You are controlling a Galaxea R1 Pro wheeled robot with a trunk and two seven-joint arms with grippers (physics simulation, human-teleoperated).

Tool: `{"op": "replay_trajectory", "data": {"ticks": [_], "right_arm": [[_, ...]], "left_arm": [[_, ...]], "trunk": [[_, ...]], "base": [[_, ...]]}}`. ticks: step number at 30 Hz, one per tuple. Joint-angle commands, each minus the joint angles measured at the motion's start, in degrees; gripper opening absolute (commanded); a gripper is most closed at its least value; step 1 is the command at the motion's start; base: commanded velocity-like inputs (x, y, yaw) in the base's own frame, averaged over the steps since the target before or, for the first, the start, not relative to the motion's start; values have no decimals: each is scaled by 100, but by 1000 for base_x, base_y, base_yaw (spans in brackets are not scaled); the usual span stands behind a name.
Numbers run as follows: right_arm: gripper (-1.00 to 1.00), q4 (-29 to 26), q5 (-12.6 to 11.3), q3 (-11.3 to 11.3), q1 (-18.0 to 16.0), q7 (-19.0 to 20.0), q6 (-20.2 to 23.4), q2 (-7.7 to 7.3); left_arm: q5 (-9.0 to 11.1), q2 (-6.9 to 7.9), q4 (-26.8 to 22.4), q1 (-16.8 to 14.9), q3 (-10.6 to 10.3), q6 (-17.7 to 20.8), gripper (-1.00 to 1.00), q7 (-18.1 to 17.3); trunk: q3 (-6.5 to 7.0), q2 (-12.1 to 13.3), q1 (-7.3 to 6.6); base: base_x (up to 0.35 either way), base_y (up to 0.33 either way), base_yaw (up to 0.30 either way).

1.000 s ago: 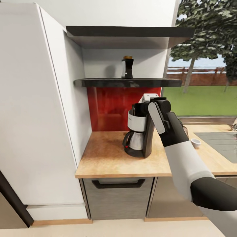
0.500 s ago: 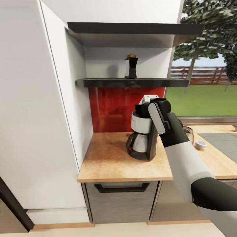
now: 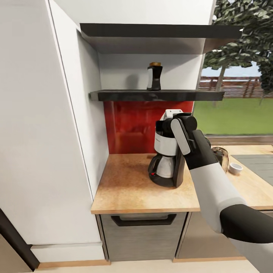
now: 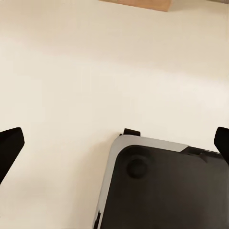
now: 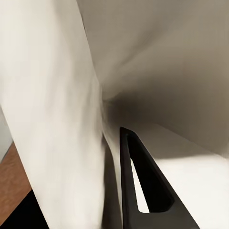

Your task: Set up a coffee station on the kitchen countertop: keep the coffee maker on the countertop, move the bottle of coffee from the kitchen shelf to the counter next to the coffee maker, place a paper coffee filter on top of the coffee maker, put the saucer next to the coffee maker with the coffee cup on the saucer, and place the electric kettle next to the coffee maker.

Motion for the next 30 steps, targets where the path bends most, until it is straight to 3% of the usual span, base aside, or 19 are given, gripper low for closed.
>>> {"op": "replay_trajectory", "data": {"ticks": [1, 30], "right_arm": [[-100, 0, -61, 6, -7, -65, 13, 0], [-100, 36, -52, 6, -7, -66, 13, 0]], "left_arm": [[-7, -1, -13, 2, 18, -5, 100, 5], [-8, -1, -8, 2, 27, -6, 100, -1]], "trunk": [[-12, -12, 4], [-137, -12, 4]], "base": [[1, 1, 0], [7, -7, 0]]}}
